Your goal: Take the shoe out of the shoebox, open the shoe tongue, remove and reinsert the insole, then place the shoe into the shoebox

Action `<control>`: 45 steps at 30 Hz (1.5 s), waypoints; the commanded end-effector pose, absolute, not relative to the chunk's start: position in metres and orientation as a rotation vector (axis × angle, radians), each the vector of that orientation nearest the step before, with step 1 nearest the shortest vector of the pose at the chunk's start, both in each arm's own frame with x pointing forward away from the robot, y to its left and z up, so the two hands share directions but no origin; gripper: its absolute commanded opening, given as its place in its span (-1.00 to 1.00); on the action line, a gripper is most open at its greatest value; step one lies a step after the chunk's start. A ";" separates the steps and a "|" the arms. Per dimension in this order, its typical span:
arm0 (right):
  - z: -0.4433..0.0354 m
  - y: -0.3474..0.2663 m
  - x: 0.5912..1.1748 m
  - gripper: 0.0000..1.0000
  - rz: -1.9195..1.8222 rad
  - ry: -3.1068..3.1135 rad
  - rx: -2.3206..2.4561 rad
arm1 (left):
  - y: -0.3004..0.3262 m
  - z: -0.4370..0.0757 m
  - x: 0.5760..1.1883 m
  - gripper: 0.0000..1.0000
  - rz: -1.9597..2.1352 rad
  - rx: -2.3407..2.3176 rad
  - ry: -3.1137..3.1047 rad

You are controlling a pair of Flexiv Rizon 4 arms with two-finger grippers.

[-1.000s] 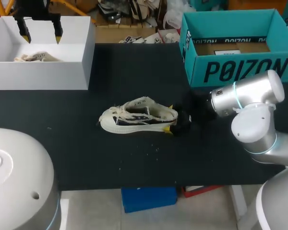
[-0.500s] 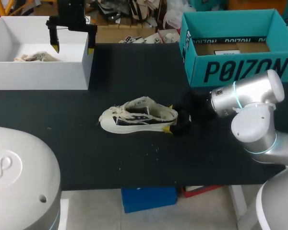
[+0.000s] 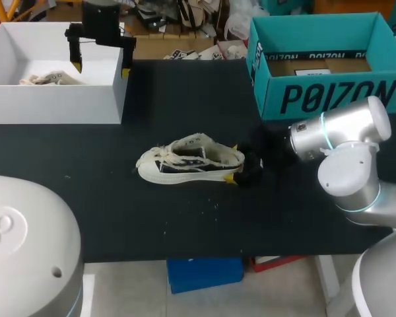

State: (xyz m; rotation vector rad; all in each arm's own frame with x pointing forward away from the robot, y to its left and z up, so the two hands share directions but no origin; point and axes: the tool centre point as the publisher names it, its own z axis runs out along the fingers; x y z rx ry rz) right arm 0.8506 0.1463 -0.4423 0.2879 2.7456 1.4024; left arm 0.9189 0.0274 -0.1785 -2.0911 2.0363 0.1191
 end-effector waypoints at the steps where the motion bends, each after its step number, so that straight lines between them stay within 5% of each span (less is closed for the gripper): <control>1: -0.443 0.148 0.851 -1.00 1.400 2.746 0.291 | -0.005 -0.178 0.887 1.00 0.108 -1.939 1.944; 45: -0.443 0.148 0.851 -1.00 1.400 2.746 0.291 | -0.117 -0.270 0.848 1.00 -0.169 -1.889 2.245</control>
